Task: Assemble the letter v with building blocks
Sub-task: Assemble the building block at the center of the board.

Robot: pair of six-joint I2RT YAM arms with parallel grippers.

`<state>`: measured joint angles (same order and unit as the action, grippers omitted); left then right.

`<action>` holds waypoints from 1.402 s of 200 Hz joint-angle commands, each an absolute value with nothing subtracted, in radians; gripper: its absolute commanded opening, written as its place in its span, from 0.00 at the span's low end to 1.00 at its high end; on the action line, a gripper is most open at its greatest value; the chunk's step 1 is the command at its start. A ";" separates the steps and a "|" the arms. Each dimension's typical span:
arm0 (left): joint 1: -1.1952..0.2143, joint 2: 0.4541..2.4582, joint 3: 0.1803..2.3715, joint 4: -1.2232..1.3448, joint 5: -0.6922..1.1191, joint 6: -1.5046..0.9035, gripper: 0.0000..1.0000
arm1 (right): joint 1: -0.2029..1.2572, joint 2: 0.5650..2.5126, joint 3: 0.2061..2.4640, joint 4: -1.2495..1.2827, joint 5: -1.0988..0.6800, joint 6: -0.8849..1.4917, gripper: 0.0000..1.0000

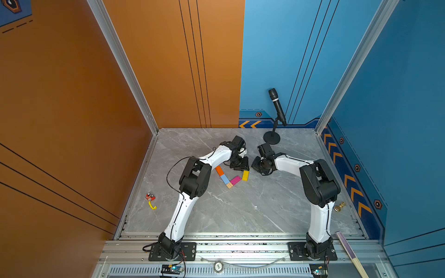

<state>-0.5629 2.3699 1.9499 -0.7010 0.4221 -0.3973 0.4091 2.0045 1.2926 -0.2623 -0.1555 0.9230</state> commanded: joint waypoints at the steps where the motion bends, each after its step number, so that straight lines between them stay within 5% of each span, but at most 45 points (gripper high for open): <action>1: -0.554 2.387 1.998 -0.722 0.427 -0.409 0.40 | 0.406 1.959 1.279 -0.289 -0.146 0.936 0.15; 80: -0.527 2.298 1.991 -0.721 0.415 -0.414 0.43 | 0.448 1.825 1.156 -0.252 -0.150 0.957 0.35; 144: -0.504 2.256 1.979 -0.723 0.388 -0.423 0.43 | 0.524 1.870 1.104 -0.156 -0.197 1.011 0.00; 280: -0.512 2.223 1.933 -0.722 0.374 -0.420 0.43 | 0.547 1.935 1.133 -0.119 -0.220 1.032 0.00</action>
